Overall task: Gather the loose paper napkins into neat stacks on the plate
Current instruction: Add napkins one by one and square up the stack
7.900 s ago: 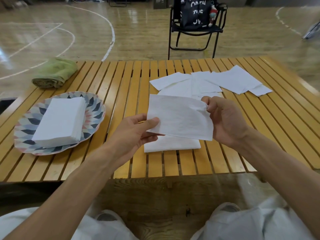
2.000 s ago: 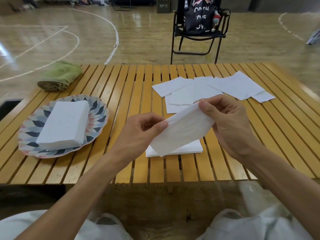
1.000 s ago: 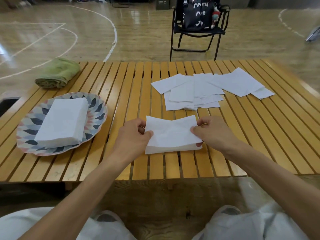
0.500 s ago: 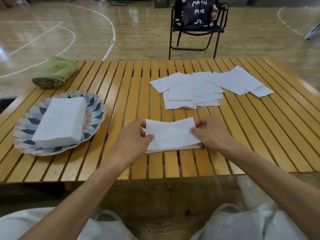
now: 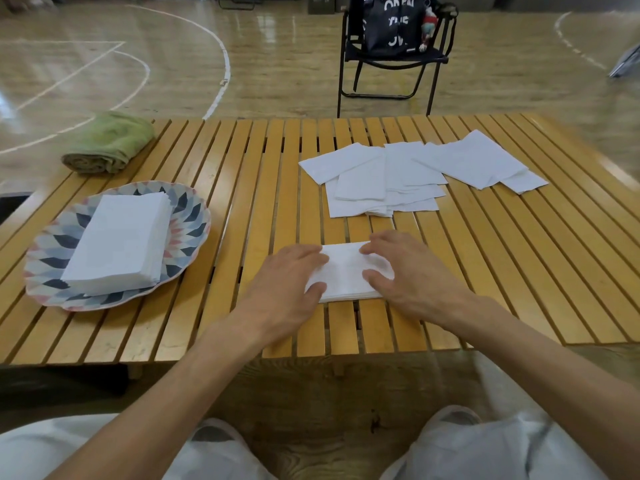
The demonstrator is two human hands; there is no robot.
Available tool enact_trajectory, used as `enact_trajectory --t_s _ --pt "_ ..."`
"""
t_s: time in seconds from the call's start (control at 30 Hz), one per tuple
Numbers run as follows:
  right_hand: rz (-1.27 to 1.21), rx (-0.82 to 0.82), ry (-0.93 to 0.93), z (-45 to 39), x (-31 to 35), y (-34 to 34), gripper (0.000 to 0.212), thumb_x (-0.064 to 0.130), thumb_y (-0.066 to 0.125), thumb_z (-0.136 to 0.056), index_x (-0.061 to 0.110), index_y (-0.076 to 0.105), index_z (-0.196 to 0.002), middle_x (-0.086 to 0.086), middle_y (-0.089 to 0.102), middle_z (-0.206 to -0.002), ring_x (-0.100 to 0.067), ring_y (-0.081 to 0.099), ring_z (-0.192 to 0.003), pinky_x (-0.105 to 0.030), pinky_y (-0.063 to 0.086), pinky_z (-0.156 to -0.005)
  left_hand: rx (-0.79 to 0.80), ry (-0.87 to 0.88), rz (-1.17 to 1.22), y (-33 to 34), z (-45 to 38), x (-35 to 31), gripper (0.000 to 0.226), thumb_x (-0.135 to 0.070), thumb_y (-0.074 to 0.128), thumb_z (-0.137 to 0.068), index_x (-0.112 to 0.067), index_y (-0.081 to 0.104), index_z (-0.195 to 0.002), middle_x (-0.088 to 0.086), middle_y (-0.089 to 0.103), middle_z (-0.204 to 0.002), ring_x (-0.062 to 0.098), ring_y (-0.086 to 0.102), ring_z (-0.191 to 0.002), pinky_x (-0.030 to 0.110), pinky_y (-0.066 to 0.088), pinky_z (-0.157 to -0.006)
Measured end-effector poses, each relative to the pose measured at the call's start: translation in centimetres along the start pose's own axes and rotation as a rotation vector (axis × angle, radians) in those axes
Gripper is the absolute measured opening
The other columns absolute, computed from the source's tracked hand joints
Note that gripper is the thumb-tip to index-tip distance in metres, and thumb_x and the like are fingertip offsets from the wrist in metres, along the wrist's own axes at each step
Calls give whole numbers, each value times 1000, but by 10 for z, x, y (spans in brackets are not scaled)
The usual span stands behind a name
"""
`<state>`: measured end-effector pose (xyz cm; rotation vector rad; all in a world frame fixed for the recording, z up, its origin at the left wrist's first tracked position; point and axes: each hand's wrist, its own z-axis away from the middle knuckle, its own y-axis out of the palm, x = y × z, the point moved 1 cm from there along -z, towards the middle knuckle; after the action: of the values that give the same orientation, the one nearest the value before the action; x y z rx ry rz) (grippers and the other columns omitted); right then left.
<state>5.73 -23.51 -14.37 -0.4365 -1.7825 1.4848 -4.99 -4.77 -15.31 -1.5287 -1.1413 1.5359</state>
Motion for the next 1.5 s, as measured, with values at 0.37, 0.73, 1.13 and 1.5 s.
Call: enact_trajectory --t_s 0.37,0.73,1.13,1.5 --pt "-116 122 88 -7 -4 -2 39 41 57 -99 29 54 -136 10 47 -147 -12 40 -134 -26 30 -104 88 -1 -55 9 -1 2 54 -36 51 -100 -27 34 -150 -9 31 -157 12 19 -147 33 13 -119" --pt "119 129 116 -106 -1 3 55 41 48 -101 21 41 -152 -6 20 -166 -25 17 -152 -46 26 -117 88 7 -73 5 2 5 54 -36 50 -100 -26 33 -150 -9 31 -157 13 19 -147 33 14 -120" --pt "244 92 146 -126 -9 13 53 43 46 -100 10 50 -141 -6 42 -154 -29 37 -138 -49 31 -109 82 -8 -74 4 1 9 54 -36 50 -100 -27 32 -151 -10 30 -158 12 17 -148 32 9 -119" --pt "226 -166 -126 -66 -27 -40 38 27 53 -101 10 62 -134 -5 58 -143 -24 46 -134 -45 34 -109 101 -29 -82 -6 2 17 55 -34 56 -97 -26 37 -148 -10 36 -155 11 27 -144 31 17 -118"
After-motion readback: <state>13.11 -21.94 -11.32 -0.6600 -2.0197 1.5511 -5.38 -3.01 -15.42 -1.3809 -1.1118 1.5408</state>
